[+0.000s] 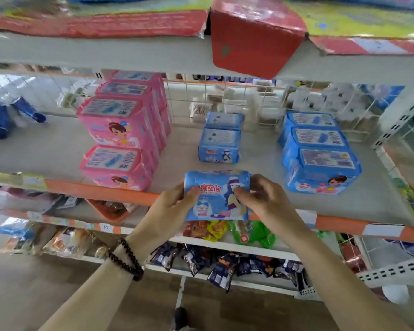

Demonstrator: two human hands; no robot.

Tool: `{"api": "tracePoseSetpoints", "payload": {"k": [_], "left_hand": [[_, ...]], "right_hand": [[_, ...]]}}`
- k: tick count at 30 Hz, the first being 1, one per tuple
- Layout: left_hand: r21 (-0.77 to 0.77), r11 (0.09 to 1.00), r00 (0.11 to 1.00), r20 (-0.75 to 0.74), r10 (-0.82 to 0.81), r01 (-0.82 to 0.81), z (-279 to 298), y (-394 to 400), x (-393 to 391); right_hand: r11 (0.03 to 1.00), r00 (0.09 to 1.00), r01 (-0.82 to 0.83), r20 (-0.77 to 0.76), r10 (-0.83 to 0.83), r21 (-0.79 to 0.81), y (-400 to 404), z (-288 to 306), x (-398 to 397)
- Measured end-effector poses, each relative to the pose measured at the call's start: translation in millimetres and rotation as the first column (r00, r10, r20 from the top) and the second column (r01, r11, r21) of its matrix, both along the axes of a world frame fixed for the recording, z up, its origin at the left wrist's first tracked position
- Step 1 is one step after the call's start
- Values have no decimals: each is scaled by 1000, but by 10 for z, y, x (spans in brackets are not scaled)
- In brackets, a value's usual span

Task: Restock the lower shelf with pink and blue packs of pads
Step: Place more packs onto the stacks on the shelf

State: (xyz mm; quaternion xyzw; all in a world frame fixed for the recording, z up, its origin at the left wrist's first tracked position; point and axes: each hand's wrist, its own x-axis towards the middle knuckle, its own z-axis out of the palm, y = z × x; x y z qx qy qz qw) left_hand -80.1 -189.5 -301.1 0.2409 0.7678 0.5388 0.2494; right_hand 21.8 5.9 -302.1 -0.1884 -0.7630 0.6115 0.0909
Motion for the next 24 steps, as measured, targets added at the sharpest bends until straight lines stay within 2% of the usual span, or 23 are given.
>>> {"api": "tracePoseSetpoints", "payload": {"k": [6, 12, 17, 24], "left_hand": [[-28, 998, 995, -89, -50, 48, -170, -5, -615], [-126, 961, 964, -69, -258, 248, -398, 43, -1052], [-164, 962, 966, -102, -237, 218, -567, 176, -1209], [-128, 977, 972, -140, -186, 169, -684, 481, -1424]], "right_hand": [[995, 998, 64, 13, -65, 78, -54, -50, -378], [963, 980, 190, 17, -197, 190, -76, -286, -649], [935, 979, 190, 19, -205, 299, -44, -444, -715], [897, 971, 192, 57, -233, 397, 235, -601, -948]]}}
